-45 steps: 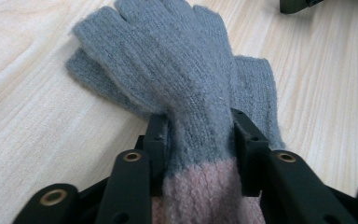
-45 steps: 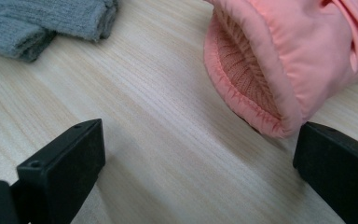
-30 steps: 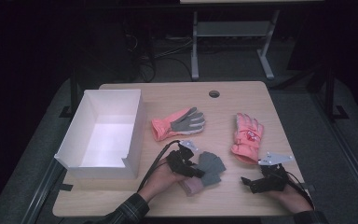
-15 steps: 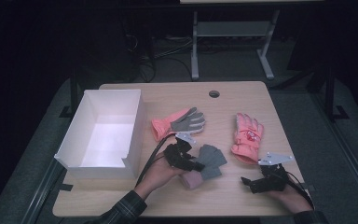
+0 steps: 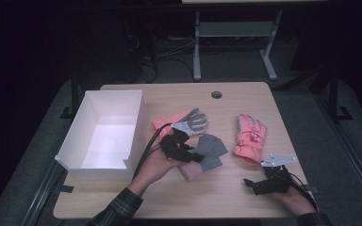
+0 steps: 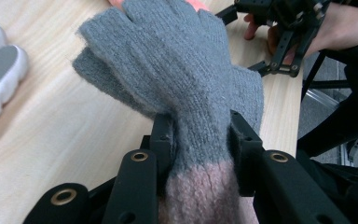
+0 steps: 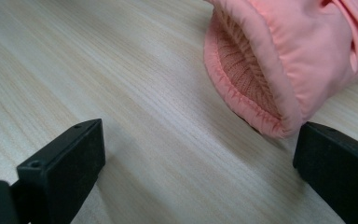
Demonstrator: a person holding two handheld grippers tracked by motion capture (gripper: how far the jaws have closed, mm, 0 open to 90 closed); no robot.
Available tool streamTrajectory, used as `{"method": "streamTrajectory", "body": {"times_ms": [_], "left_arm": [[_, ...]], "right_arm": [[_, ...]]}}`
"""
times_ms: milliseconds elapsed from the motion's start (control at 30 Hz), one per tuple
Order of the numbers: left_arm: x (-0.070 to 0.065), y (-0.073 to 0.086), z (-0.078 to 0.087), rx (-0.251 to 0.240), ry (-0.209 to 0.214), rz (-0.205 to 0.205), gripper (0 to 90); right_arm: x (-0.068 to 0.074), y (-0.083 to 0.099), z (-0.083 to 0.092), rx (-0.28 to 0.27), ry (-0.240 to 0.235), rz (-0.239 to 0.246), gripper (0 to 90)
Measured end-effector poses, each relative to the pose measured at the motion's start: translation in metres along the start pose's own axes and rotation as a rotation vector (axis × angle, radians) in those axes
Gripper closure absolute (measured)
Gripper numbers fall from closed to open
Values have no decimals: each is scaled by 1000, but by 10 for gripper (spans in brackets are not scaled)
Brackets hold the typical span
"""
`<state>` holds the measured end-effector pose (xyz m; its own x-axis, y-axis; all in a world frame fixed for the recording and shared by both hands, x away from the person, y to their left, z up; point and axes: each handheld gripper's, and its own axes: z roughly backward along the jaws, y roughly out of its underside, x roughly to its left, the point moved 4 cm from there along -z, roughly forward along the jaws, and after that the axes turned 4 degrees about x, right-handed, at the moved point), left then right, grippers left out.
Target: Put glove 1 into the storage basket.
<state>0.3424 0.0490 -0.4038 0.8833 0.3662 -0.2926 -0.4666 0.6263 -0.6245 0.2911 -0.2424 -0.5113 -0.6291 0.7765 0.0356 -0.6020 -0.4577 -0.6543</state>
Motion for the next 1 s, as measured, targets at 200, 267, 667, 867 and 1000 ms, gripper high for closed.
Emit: {"method": "streamTrajectory", "body": {"times_ms": [200,267,667,867,1000], "left_arm": [[1,-10,17,-15,-13,-14,680],[2,-13,22,-25,-14,-15,680],[14,-17,60,-71,-44,-4,680],[21,-12,85,-88,-87,14,680],[24,-10,97,-102,-103,23,680]], "right_arm": [[0,0,0,0,0,0,17],[0,0,0,0,0,0,17],[0,0,0,-1,0,-5,17],[0,0,0,-1,1,-4,17],[0,0,0,-1,1,-4,17]]}}
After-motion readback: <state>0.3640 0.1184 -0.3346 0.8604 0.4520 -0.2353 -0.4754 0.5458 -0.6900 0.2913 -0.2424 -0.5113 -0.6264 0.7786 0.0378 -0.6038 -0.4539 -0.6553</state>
